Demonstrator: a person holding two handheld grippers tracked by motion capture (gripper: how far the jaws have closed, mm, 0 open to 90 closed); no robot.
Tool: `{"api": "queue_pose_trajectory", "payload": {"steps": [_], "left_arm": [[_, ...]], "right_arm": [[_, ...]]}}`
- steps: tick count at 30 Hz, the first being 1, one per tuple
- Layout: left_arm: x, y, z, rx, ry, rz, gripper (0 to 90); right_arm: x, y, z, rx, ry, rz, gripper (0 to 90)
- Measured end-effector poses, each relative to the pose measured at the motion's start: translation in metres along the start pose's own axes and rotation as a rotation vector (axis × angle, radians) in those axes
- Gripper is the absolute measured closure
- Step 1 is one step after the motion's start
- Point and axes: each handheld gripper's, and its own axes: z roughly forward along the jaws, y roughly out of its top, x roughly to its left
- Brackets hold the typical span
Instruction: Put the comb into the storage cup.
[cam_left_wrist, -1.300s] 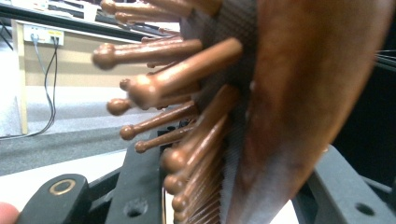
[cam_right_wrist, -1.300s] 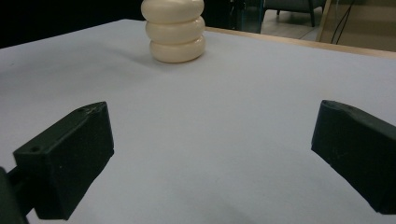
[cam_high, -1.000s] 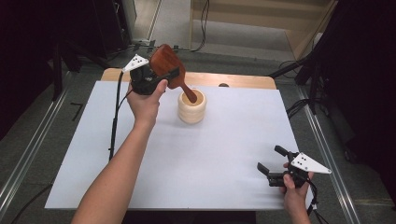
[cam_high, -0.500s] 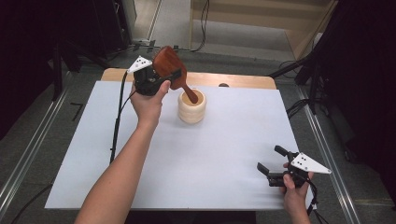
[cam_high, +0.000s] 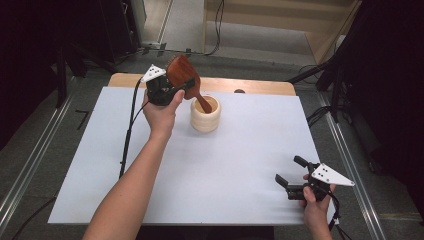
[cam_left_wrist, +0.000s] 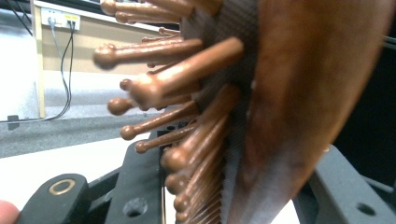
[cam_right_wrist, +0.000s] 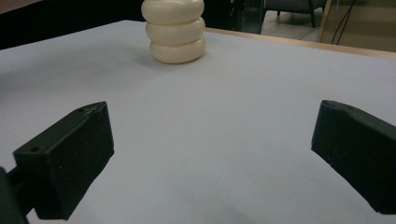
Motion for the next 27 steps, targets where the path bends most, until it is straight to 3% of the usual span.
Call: {"api": "queue_pose_trajectory", "payload": {"steps": [27], "left_arm": [[0.003, -0.023, 0.008, 0.041, 0.013, -0.005, 58.9]], "right_arm": [[0.000, 0.000, 0.001, 0.002, 0.000, -0.005, 0.0]]}}
